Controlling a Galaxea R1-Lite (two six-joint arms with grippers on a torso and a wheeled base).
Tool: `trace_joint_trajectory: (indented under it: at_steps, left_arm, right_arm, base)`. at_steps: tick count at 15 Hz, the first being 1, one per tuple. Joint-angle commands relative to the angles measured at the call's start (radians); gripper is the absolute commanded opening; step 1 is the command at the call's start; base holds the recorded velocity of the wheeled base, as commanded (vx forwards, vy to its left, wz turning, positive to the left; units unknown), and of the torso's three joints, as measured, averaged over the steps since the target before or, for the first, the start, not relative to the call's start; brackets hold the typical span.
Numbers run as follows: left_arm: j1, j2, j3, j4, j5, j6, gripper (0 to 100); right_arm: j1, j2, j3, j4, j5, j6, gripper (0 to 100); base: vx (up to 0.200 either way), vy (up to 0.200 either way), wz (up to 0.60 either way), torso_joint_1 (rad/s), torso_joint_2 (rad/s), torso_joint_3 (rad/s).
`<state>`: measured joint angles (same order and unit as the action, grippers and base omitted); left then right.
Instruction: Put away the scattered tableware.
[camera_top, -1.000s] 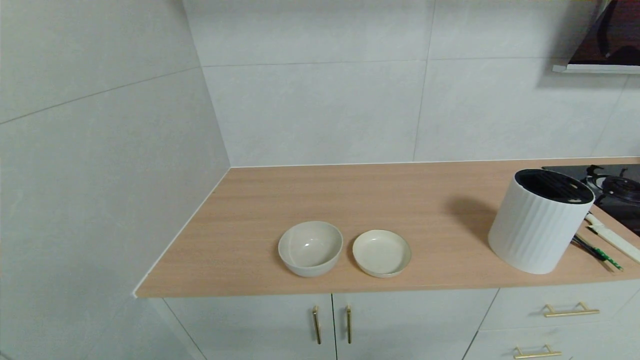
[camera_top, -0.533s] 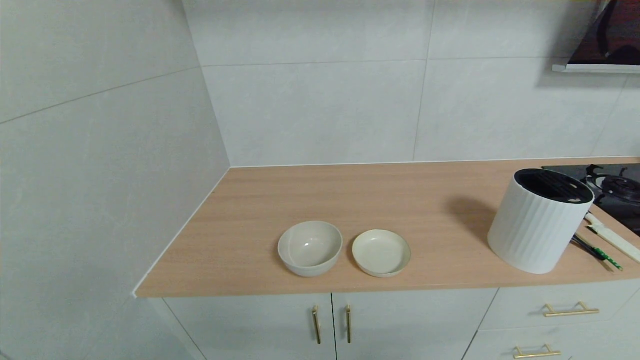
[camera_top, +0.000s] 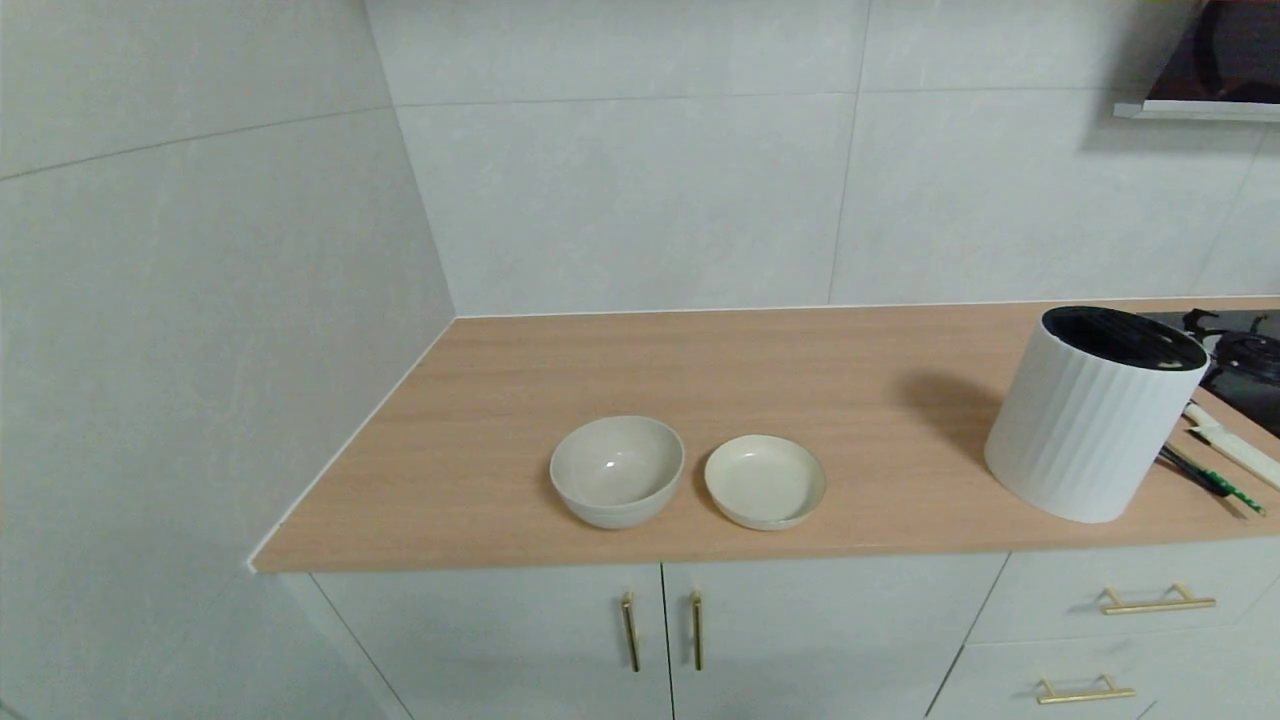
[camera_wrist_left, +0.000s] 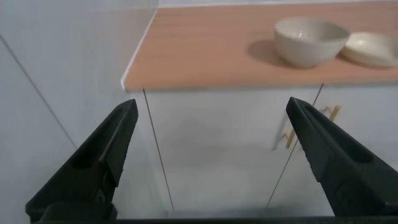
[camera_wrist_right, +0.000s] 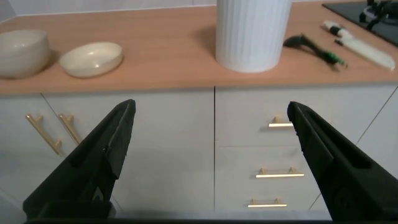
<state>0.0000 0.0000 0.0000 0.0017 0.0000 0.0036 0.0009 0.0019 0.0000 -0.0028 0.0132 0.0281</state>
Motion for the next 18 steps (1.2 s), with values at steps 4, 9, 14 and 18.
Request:
trace_joint_trajectory:
  at_steps: [4, 9, 14, 18]
  left_arm:
    - [0.0, 0.0, 0.0, 0.0, 0.0, -0.001, 100]
    - [0.0, 0.0, 0.0, 0.0, 0.0, -0.001, 100]
    - [0.0, 0.0, 0.0, 0.0, 0.0, -0.001, 100]
    - [0.0, 0.0, 0.0, 0.0, 0.0, -0.001, 100]
  right_arm:
    - [0.001, 0.0, 0.0, 0.0, 0.001, 0.0, 100]
    - [0.002, 0.0, 0.0, 0.0, 0.001, 0.001, 100]
    - [0.001, 0.0, 0.0, 0.0, 0.001, 0.001, 100]
    - [0.001, 0.0, 0.0, 0.0, 0.001, 0.0, 100]
  base:
    - [0.0, 0.0, 0.0, -0.237, 0.54, 0.3]
    - [0.0, 0.0, 0.0, -0.23, 0.53, 0.3]
    - [0.0, 0.0, 0.0, -0.207, 0.49, 0.288]
    - [0.0, 0.0, 0.0, -0.185, 0.48, 0.289]
